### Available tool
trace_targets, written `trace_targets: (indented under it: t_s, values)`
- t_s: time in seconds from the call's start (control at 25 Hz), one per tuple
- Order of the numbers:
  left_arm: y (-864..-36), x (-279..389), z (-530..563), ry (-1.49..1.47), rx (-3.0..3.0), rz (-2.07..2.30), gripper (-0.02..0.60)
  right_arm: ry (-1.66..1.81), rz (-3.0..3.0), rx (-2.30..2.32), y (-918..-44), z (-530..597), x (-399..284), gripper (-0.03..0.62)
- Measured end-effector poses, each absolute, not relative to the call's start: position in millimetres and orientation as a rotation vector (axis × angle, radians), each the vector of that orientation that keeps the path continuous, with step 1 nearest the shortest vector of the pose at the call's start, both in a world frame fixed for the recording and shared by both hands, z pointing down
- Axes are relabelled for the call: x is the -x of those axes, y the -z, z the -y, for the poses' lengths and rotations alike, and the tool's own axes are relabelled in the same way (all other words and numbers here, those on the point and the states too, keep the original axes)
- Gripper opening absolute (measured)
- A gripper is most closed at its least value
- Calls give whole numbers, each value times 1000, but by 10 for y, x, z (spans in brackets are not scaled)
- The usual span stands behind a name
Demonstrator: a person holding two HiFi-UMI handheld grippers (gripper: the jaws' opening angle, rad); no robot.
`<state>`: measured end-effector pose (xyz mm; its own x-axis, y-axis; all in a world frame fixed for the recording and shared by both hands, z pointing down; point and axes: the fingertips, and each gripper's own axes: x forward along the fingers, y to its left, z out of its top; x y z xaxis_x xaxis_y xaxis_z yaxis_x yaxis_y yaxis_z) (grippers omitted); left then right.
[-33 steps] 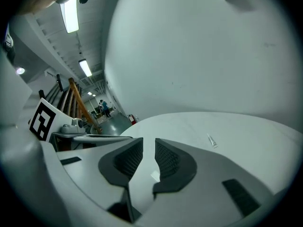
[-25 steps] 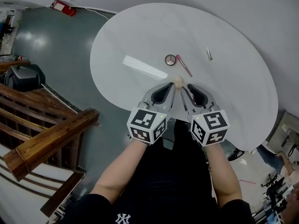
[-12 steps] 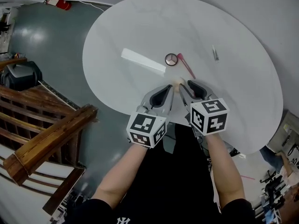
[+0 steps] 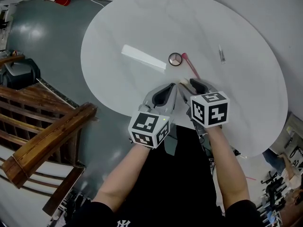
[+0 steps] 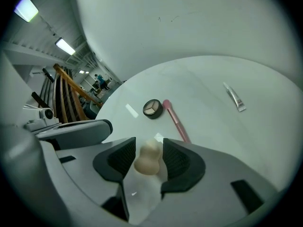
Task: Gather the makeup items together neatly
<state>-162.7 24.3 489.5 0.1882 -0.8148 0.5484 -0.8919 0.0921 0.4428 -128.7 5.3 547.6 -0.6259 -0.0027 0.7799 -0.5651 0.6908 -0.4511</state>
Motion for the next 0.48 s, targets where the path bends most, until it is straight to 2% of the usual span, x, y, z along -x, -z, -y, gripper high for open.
trace_targets:
  t_s: [0.24,0.32,0.48]
  values:
    - [-4953,1626,-266,-142,-1707,1617,9,-941,2044,-410,-5611,-90,1257,184]
    - [-4954,1627,-278,-146,-1709,1614,9,-951,2046,-415,-5599,-104,1243,144]
    - [-4935,1613,-306,-154,-1716,1606,9,-959,2070,-434,-5560,-132,1203,127]
